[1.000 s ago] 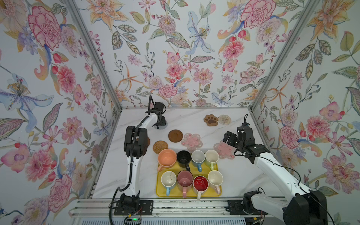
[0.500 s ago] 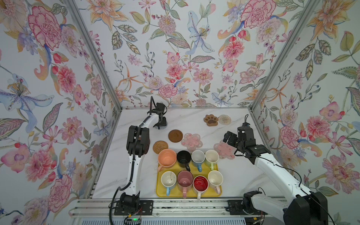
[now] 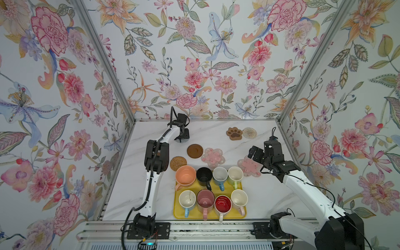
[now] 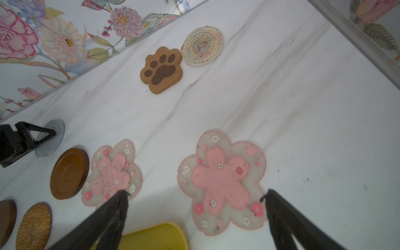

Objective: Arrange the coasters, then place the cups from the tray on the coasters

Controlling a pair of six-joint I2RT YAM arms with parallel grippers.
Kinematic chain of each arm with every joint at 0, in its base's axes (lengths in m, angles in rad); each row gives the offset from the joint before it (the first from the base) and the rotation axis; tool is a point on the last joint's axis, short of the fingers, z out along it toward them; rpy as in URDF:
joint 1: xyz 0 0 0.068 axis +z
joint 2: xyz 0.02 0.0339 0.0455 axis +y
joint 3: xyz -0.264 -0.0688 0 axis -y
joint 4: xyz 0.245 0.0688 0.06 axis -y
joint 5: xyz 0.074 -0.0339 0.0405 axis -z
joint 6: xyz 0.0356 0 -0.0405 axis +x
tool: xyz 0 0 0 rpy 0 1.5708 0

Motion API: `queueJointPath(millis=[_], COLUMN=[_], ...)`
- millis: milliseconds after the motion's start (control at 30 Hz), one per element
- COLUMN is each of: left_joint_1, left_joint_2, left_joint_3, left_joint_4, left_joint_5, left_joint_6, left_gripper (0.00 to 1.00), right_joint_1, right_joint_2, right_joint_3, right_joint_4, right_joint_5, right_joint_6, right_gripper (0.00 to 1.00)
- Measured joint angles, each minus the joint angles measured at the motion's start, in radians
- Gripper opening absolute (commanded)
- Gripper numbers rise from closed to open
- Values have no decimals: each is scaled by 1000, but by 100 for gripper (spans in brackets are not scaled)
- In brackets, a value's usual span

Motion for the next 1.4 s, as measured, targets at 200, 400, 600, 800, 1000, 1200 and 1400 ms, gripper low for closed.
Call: queueJointPath(millis=[200,400,600,800,1000,1200,1400], left_joint_1=[-19,-52,-101,-130,-137,-143,-145], left_joint_2=[17,76,117,140,141,134,45], left_joint_3=[28,120,176,204,197,154,5], left_joint_4=[7,57,101,143,177,271,368], left_joint_5=[28,127,212,294,377,447,464], left_joint_6=[-11,-84,-143,-187,-232,-265,-267], left_gripper=[70,69,70,70,70,71,74], right_joint_1=[-1,-16,-26,-40,-41,-41,-28], right_joint_2=[0,0,-10,-18,-2,94,269], right_joint_3=[0,-11,-18,-19,-19,12,153], right_joint_4=[0,0,0,0,5,13,23], right_joint_5=[0,-3,-8,-12,-32,-64,-91], right_joint_6=[0,0,0,0,0,-6,-42], right_gripper=[99,99,99,99,99,99,99])
